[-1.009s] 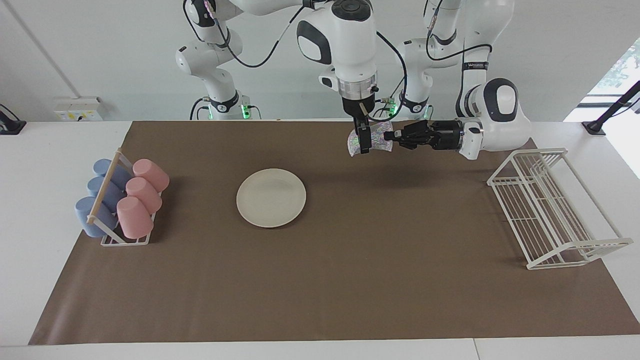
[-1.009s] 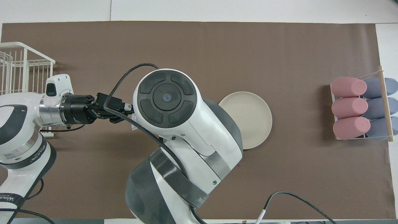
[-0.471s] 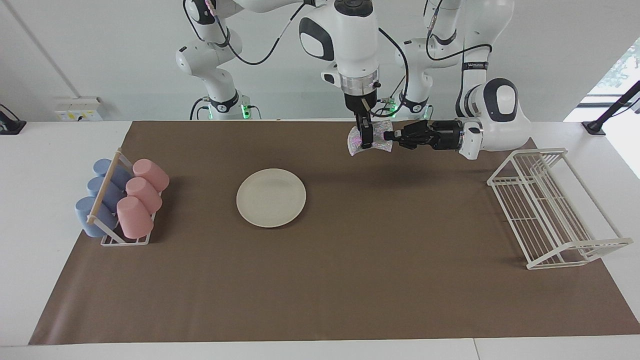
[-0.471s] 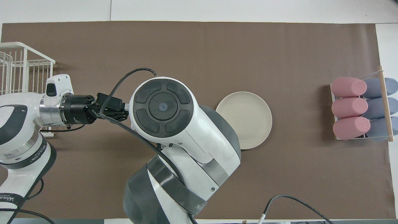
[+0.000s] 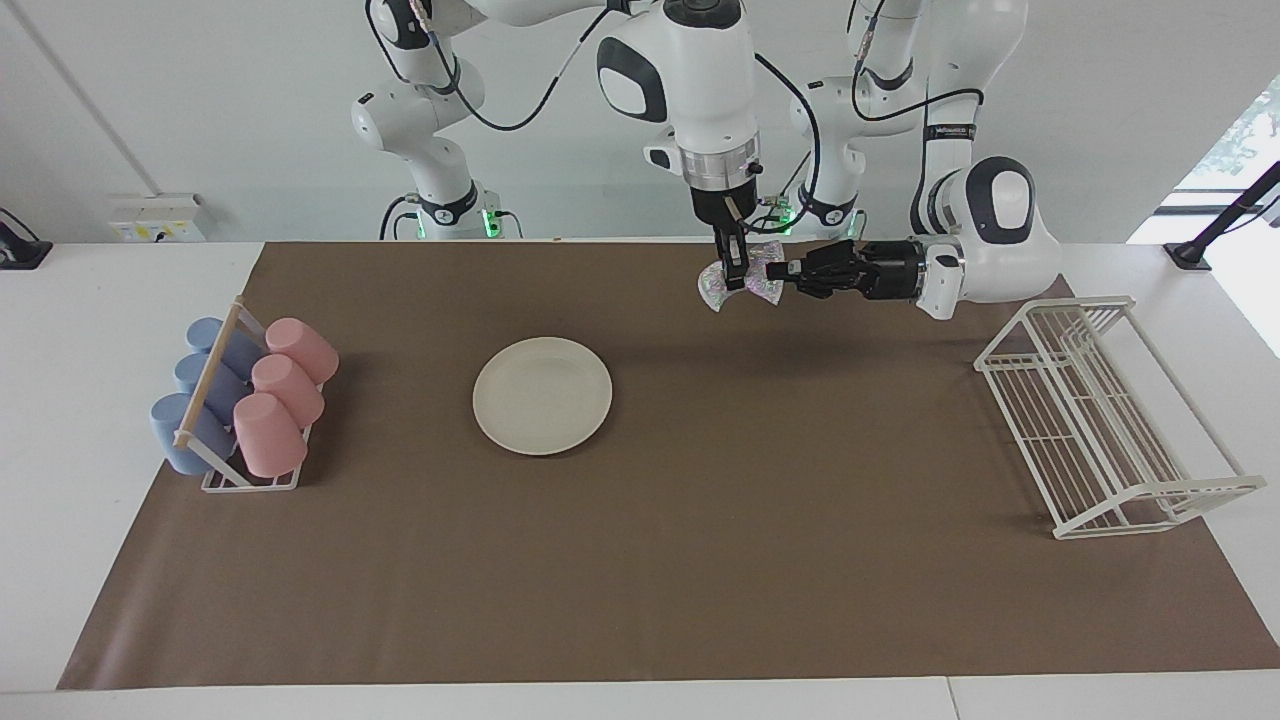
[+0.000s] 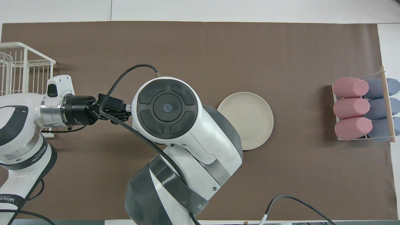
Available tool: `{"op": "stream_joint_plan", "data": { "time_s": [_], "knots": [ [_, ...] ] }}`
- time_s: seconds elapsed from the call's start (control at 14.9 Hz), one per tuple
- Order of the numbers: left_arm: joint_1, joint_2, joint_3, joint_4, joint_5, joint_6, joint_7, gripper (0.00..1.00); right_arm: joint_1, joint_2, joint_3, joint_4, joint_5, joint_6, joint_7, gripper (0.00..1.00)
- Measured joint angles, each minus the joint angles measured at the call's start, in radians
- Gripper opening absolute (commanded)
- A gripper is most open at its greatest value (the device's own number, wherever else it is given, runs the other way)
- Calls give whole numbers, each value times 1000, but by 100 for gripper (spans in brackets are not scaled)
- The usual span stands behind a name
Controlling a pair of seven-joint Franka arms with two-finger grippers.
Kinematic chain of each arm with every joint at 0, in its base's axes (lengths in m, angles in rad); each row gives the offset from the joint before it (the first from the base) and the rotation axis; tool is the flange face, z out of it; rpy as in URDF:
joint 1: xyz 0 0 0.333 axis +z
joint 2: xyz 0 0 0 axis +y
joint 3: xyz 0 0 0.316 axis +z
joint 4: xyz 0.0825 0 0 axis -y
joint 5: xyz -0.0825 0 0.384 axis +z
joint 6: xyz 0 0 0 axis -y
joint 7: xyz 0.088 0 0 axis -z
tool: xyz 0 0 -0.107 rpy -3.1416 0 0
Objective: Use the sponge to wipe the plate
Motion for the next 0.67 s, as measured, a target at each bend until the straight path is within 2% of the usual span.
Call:
{"op": "stream_joint_plan", "data": {
  "time_s": [0.07,0.4,0.54,0.67],
  "knots": [
    [0,0,0,0,2,0,1,100,0,0,0,0,0,0,3,0],
    [0,-3,1,1,50,2,5,100,-6,-4,-2,-14,-10,-53,-23,0],
    [0,-4,2,3,127,6,9,100,-42,-23,-6,-72,-13,-54,-117,0],
    [1,-5,5,7,214,27,10,100,-101,-58,-9,-178,-13,-24,-253,0]
  ]
}}
